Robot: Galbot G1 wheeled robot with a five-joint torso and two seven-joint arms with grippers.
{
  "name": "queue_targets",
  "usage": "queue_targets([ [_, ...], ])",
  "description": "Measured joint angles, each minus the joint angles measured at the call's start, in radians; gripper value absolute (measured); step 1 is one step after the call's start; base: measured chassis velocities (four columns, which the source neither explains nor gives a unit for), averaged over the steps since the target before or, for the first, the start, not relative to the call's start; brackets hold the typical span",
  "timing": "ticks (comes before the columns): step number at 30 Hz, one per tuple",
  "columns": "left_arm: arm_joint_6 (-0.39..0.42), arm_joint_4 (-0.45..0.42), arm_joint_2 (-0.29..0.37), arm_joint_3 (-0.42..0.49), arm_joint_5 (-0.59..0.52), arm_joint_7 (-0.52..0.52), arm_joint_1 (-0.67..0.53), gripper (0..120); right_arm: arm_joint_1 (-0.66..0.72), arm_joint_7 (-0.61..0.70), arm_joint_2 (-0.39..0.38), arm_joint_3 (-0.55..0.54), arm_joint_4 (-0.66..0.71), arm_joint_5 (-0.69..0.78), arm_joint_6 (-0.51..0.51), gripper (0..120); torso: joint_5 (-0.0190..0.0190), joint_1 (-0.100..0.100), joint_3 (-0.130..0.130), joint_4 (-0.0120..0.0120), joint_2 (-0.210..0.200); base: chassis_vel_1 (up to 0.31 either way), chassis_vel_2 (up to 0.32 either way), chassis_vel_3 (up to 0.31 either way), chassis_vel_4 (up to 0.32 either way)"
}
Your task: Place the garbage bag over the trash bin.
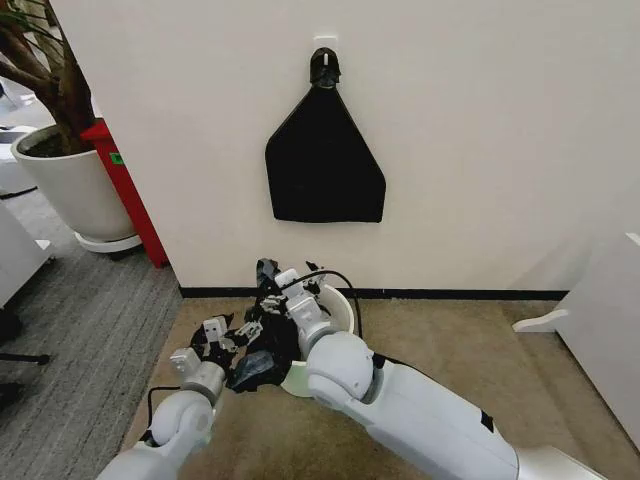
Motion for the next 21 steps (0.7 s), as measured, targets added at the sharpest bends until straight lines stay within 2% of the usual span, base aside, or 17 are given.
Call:
queue_targets([
  [4, 0.048, 0.011, -0.006, 0.018, -0.011, -0.04, -0.038, 93, -0.018, -0.01, -0.004, 0.0, 0.005, -0.018, 0.002, 100, -0.0001, 0.0, 0.0, 0.0, 0.0, 0.0, 0.0, 0.0, 0.0],
  [10, 0.144, 0.015, 0.001, 0.056, -0.069, -0.035, -0.104, 88, -0.037, -0.03, -0.008, -0.01, 0.007, -0.053, 0.012, 100, -0.0002, 0.0, 0.0, -0.0001, 0.0, 0.0, 0.0, 0.0, 0.0],
  [15, 0.255, -0.001, 0.009, 0.075, -0.13, -0.044, -0.158, 77, -0.042, -0.037, -0.017, -0.008, 0.012, -0.061, 0.019, 100, 0.0, 0.0, 0.0, -0.0001, 0.0, 0.0, 0.0, 0.0, 0.0],
  [18, 0.32, -0.003, 0.009, 0.089, -0.152, -0.089, -0.194, 64, -0.052, -0.043, -0.028, -0.002, 0.018, -0.068, 0.024, 100, -0.0001, 0.0, 0.0, -0.0002, 0.0, 0.0, 0.0, 0.0, 0.0],
  [21, 0.381, -0.015, 0.007, 0.091, -0.161, -0.144, -0.21, 59, -0.07, -0.052, -0.033, 0.01, 0.021, -0.079, 0.028, 100, -0.0001, 0.0, 0.0, -0.0002, 0.0, 0.0, 0.0, 0.0, 0.0],
])
